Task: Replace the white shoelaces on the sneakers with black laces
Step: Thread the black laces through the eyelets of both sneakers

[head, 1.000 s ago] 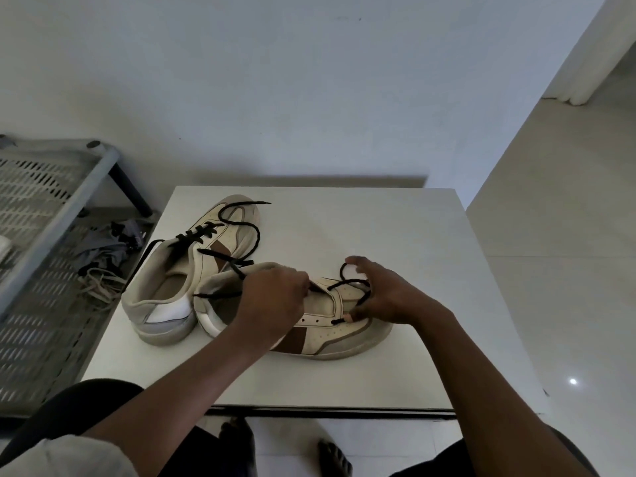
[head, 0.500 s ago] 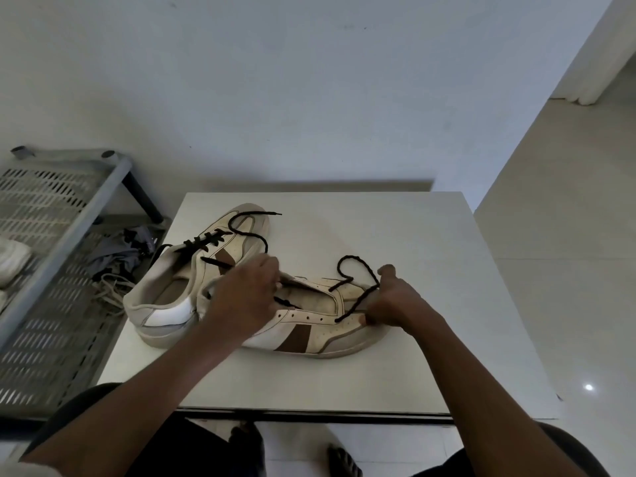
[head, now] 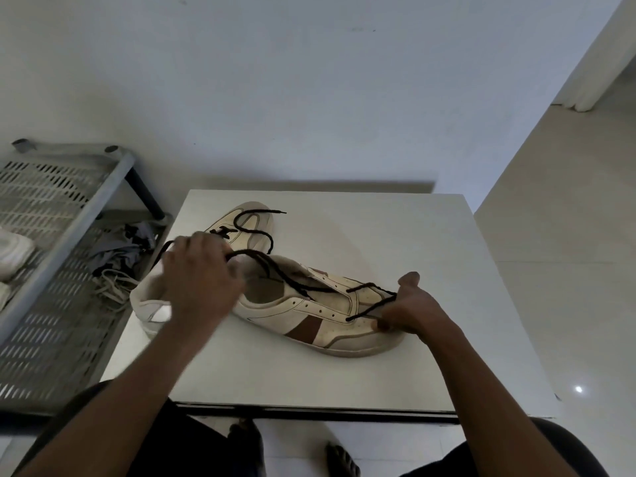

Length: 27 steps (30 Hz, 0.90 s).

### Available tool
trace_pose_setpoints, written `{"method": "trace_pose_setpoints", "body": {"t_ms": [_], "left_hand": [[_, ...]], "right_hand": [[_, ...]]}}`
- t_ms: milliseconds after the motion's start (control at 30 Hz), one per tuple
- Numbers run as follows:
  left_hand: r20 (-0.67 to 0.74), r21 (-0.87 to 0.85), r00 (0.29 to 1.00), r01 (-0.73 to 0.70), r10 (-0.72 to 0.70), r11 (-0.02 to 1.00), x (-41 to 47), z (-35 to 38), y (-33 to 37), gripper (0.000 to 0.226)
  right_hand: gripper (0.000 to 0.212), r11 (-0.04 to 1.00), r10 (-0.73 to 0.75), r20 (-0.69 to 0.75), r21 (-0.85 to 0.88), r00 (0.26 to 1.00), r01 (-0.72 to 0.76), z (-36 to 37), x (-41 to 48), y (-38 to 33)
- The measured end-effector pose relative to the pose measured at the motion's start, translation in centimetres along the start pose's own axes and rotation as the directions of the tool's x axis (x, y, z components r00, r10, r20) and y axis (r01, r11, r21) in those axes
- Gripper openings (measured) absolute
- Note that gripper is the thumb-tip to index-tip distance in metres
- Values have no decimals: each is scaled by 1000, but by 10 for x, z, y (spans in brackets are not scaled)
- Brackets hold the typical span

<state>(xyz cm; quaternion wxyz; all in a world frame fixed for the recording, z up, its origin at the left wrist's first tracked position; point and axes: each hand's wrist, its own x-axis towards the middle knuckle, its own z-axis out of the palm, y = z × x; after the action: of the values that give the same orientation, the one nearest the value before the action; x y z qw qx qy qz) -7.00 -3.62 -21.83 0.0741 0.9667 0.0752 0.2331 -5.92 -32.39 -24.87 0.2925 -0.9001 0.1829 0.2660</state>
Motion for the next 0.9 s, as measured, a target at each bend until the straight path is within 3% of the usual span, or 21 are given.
{"method": "trace_pose_setpoints", "body": {"t_ms": [67, 133, 200, 367, 500, 667, 800, 900], "left_hand": [[-51, -59, 978, -207, 204, 977, -15, 4, 26, 22], [-18, -202, 917, -393, 398, 897, -29, 14, 47, 11], [69, -247, 888, -427, 455, 870, -37, 28, 55, 6], [305, -182, 876, -332, 374, 926, -33, 40, 71, 21], [390, -197, 862, -267, 325, 943, -27, 45, 81, 29], [345, -230, 881, -255, 323, 939, -26, 53, 84, 20], [219, -254, 902, -316, 373, 914, -24, 48, 75, 11], [155, -320, 945, -229, 289, 919, -13, 33, 53, 11]], "right_hand": [[96, 999, -27, -2, -35, 1000, 27, -1, -5, -2], [98, 995, -80, -39, -70, 996, 77, 2, -9, -2], [99, 990, -135, -118, -51, 984, 130, 9, -13, -1], [85, 970, -202, -307, 71, 930, 234, 29, -19, 3], [75, 954, -202, -374, 133, 905, 268, 37, -16, 4], [68, 942, -264, -418, 84, 869, 326, 42, -13, 9], [63, 955, -239, -420, 62, 875, 291, 43, -11, 9], [62, 969, -211, -423, 27, 881, 245, 43, -10, 7]]}}
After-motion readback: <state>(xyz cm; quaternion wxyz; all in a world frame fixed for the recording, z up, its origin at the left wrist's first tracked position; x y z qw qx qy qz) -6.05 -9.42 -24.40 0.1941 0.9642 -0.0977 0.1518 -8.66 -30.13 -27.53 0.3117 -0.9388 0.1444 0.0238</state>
